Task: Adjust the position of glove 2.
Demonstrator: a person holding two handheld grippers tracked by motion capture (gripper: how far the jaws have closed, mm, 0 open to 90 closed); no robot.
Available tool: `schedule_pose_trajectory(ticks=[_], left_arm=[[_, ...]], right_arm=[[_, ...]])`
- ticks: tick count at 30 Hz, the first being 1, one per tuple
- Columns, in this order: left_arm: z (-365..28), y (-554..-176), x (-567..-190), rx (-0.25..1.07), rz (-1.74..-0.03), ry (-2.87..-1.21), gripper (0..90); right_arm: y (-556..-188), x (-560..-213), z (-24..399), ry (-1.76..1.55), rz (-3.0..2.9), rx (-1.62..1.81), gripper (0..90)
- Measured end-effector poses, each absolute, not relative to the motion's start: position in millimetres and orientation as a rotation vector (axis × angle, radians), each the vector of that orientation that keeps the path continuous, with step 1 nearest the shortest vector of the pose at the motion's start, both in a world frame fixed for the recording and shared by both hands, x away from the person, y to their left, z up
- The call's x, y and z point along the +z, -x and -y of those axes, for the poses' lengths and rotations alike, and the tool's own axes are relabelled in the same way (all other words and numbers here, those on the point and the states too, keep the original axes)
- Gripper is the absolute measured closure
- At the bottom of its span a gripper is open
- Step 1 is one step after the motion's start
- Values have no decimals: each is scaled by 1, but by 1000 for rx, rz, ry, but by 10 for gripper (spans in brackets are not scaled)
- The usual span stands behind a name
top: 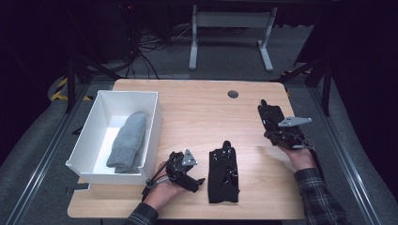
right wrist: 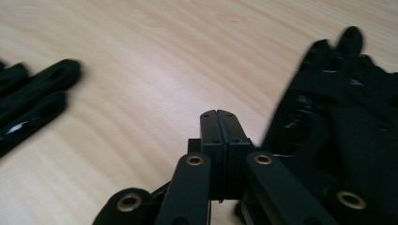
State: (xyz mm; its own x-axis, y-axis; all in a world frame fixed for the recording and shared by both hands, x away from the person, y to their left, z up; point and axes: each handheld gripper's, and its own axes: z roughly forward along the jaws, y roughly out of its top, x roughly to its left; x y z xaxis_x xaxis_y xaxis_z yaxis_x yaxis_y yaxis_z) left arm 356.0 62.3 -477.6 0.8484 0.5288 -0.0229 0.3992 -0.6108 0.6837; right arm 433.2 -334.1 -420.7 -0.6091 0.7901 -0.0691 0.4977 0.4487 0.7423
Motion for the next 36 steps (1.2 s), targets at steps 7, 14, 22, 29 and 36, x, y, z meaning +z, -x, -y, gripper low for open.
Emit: schedule_pose_trajectory(ticks=[7,14,22,29,36], left_arm=[[-62,-356,-478,235,-672,-2305,1],[-62,-356,-478,234,-670,-2306,1],[-62,-356,-478,232,-669,-2305,1],[-62,-356,-478,232,-668,-2306,1],[-62,-356,-478,231,-669,-2306,2]], right_arm=[[-463,-426,348,-1190,-2225,936,900],[-478,-442,356,-1238,-2227,874,900],[-477,-451,356,-1247,-2252,869,900],[-461,-451,348,-1203,-2290,867,900],[-441,-450,335,-1163,-2344,857,900]])
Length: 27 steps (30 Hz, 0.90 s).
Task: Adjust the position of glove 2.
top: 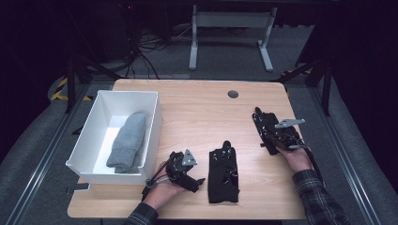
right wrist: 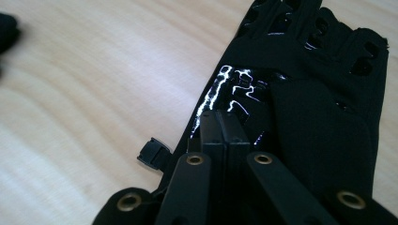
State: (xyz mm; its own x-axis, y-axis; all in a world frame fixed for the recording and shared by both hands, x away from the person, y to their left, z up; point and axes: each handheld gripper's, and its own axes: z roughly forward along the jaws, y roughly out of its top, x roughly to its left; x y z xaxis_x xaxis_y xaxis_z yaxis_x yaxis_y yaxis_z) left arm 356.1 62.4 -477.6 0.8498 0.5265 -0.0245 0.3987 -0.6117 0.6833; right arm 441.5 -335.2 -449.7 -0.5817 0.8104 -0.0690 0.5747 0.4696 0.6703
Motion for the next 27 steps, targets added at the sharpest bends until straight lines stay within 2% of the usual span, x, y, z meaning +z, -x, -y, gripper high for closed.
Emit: schedule_pose_trajectory(ticks=[27], left_arm=[[-62,-356,-478,231,-667,-2307,2]], right_arm=[[-352,-448,275,-953,-2574,886,900]])
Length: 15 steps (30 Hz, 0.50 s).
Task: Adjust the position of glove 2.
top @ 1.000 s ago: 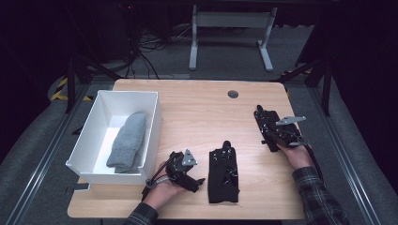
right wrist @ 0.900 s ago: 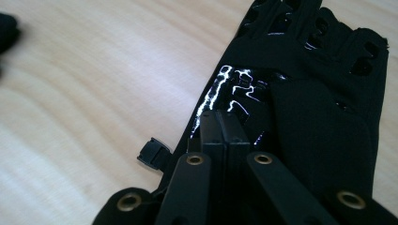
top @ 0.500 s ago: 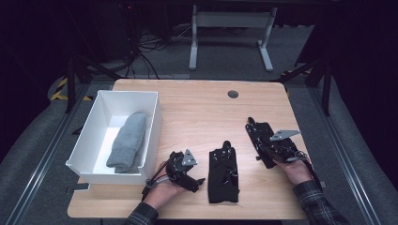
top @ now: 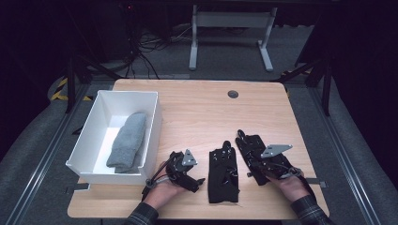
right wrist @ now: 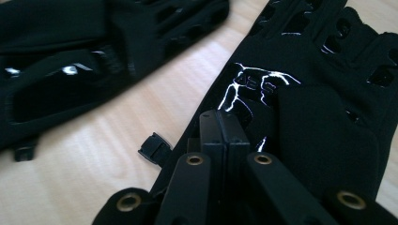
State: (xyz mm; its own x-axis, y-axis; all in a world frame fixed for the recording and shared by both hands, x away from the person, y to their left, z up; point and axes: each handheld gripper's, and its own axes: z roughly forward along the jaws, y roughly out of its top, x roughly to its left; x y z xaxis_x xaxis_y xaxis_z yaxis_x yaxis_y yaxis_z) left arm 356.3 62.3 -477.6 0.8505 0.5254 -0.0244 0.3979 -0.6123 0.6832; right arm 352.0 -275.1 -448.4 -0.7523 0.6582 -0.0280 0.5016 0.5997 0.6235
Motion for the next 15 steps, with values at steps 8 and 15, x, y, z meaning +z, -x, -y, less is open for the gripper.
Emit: schedule_pose_trajectory(ticks=[8,15], left_arm=[[-62,-356,-478,231,-667,-2307,2],[-62,-357,-477,232,-664,-2308,2]], right_arm=[[-348,-440,282,-924,-2554,922,900],[-358,-441,318,-988,-2523,905,900]])
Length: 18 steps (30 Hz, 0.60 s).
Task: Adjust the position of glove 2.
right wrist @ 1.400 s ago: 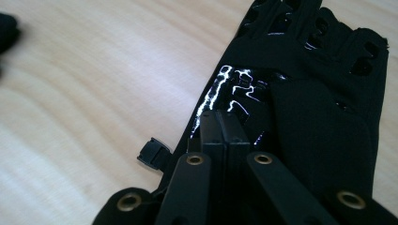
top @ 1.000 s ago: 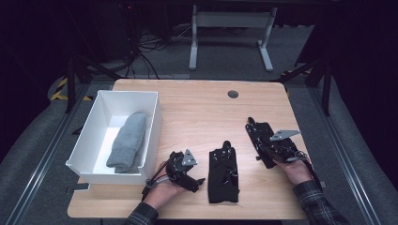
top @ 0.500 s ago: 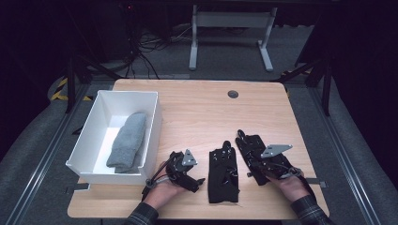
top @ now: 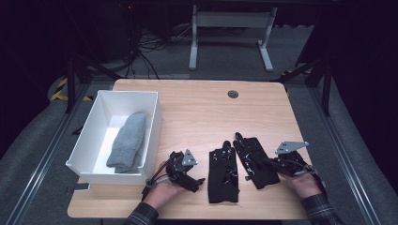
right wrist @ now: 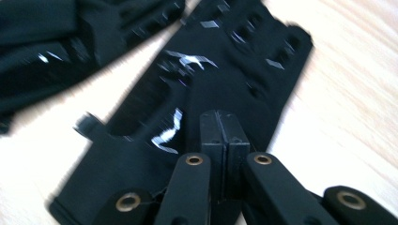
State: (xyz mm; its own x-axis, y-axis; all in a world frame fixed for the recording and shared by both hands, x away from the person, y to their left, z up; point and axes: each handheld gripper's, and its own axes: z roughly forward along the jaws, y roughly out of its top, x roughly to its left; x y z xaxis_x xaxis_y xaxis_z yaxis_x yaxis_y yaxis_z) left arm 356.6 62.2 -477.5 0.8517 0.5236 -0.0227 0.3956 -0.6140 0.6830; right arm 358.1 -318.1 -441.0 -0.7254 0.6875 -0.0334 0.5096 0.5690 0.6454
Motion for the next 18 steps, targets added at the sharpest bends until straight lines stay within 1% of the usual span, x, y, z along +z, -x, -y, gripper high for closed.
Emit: schedule_pose_trajectory(ticks=[5,11,18], left_arm=[[-62,-357,-477,232,-663,-2309,1],[-62,-357,-477,233,-664,-2309,2],[-62,-357,-477,227,-680,-2310,4]], right_arm=[[-354,-446,314,-964,-2573,902,900],[-340,-447,296,-877,-2628,896,900],[-328,-447,290,-827,-2675,925,900]])
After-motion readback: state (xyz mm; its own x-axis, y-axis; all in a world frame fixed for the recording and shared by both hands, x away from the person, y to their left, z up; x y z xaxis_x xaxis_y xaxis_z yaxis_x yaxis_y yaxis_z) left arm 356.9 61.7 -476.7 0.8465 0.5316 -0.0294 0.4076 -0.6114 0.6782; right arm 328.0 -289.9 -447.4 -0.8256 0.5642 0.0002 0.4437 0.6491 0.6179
